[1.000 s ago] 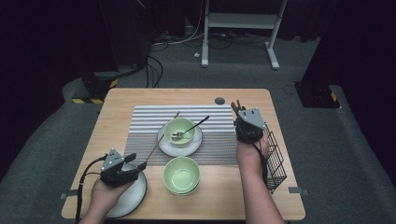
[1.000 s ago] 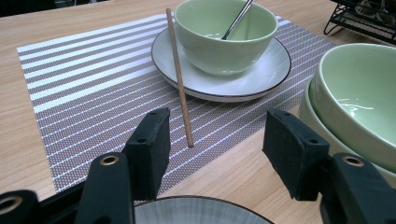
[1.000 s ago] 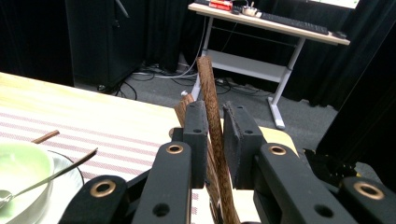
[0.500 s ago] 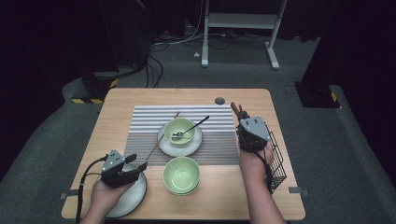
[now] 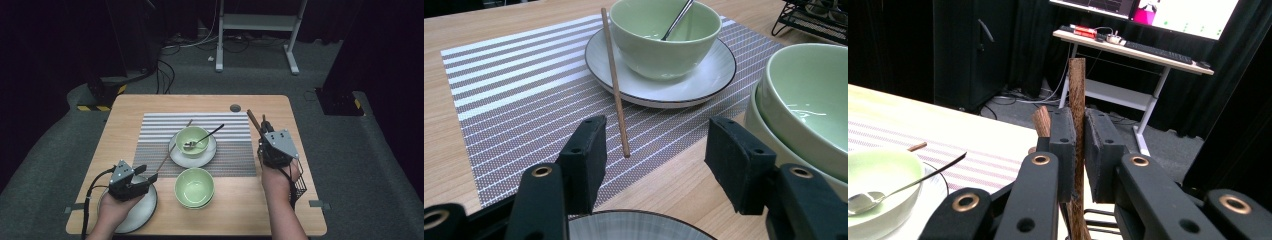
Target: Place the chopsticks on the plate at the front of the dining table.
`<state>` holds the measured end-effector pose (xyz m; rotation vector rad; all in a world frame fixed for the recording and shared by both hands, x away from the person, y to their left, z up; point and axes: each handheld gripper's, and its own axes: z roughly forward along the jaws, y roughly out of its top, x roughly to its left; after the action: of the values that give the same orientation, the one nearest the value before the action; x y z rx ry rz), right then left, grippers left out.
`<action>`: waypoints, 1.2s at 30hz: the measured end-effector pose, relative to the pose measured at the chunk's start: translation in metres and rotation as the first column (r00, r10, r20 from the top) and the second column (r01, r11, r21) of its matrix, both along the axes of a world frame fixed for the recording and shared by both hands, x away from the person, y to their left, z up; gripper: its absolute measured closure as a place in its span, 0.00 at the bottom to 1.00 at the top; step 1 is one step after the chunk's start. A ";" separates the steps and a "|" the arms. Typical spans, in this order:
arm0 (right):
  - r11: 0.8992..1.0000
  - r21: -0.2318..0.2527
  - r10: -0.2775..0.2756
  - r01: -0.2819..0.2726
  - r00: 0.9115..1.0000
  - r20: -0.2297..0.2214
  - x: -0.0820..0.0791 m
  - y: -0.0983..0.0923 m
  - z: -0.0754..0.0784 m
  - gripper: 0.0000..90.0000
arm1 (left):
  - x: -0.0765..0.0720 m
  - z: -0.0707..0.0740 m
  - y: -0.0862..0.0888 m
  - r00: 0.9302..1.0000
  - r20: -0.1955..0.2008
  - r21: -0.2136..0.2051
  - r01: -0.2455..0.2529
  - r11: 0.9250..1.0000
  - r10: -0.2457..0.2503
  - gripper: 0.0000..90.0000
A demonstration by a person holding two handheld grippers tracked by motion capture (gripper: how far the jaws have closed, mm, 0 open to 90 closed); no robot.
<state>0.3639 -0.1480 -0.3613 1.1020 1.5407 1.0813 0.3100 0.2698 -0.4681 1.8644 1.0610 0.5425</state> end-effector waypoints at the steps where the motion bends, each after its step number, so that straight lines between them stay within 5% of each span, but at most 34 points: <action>1: 1.000 0.002 0.000 0.000 1.000 0.001 -0.001 -0.001 0.000 0.92 | 0.000 0.000 0.000 1.000 0.001 0.002 0.000 1.000 0.000 0.46; 36: 0.997 0.080 0.010 -0.017 0.995 0.095 -0.019 -0.020 0.016 0.93 | -0.002 0.000 -0.002 1.000 0.013 0.001 0.006 1.000 -0.006 0.46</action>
<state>0.3445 -0.1679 -0.3458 1.0802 1.4424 1.1973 0.3078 0.2679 -0.4682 1.8615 1.0469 0.5506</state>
